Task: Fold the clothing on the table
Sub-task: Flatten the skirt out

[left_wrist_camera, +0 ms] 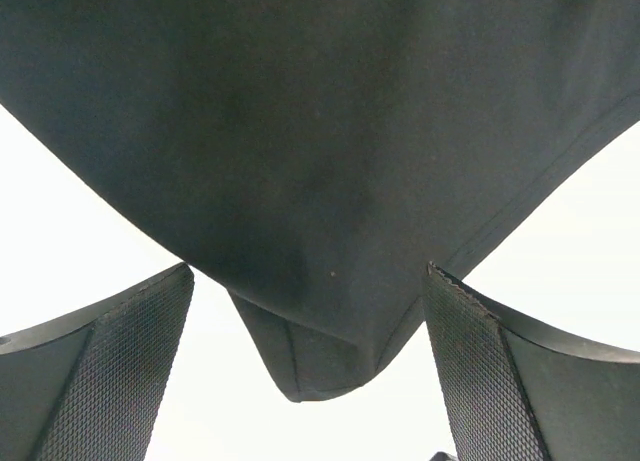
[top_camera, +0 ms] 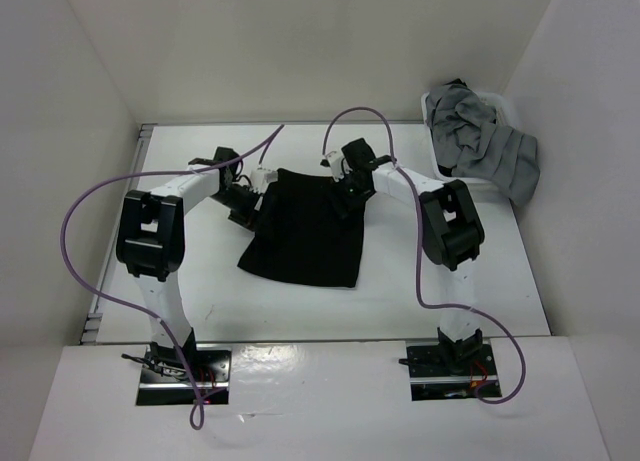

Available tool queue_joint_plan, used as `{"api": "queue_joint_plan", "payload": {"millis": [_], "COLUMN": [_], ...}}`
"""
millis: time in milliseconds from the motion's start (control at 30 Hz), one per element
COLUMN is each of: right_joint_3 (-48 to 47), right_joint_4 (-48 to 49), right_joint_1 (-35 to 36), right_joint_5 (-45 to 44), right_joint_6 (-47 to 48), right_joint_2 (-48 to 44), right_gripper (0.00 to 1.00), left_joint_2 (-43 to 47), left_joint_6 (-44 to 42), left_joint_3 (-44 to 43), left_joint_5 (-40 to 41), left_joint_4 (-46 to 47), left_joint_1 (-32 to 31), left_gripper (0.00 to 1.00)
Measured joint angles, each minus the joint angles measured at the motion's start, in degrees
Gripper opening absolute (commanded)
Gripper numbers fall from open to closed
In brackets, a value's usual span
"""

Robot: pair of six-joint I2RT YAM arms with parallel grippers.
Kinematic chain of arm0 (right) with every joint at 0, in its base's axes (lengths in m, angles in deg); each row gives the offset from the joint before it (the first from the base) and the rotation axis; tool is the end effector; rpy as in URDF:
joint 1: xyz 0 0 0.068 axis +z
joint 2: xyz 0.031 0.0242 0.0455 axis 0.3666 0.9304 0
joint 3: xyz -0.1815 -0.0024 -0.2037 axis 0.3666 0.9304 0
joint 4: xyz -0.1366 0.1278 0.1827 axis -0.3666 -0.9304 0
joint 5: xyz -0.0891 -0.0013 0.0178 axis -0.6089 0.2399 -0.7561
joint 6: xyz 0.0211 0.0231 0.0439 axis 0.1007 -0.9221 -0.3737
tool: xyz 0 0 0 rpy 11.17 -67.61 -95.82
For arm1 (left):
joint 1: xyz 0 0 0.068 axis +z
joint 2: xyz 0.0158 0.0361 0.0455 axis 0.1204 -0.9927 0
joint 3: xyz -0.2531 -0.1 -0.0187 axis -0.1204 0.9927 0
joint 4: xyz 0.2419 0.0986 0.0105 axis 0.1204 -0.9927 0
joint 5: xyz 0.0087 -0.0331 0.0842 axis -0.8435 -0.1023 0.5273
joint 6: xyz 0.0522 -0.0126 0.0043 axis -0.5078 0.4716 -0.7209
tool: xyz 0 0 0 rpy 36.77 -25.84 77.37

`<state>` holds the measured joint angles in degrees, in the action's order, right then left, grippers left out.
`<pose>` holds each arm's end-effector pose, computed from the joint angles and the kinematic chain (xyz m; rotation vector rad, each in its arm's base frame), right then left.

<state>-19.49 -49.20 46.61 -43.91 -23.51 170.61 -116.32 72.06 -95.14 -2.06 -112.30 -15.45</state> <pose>0.4004 0.1954 0.1705 -0.9985 2.4433 0.3107 0.3778 -0.0768 0.1764 0.6974 2.6488 -0.8108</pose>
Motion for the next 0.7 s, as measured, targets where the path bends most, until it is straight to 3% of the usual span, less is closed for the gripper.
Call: {"api": "queue_joint_plan", "payload": {"millis": [700], "right_joint_3": [-11.5], "right_joint_4": [2.4], "right_joint_1": [-3.9], "right_joint_5": [-5.1], "right_joint_6": [-0.3], "right_joint_2": [8.8], "right_gripper": [0.83], "left_joint_2": [0.0], "left_joint_6": [-3.2], "left_joint_3": [0.1], "left_joint_5": [-3.6], "left_joint_4": [-9.6], "left_joint_1": [0.0], "left_gripper": [1.00]}}
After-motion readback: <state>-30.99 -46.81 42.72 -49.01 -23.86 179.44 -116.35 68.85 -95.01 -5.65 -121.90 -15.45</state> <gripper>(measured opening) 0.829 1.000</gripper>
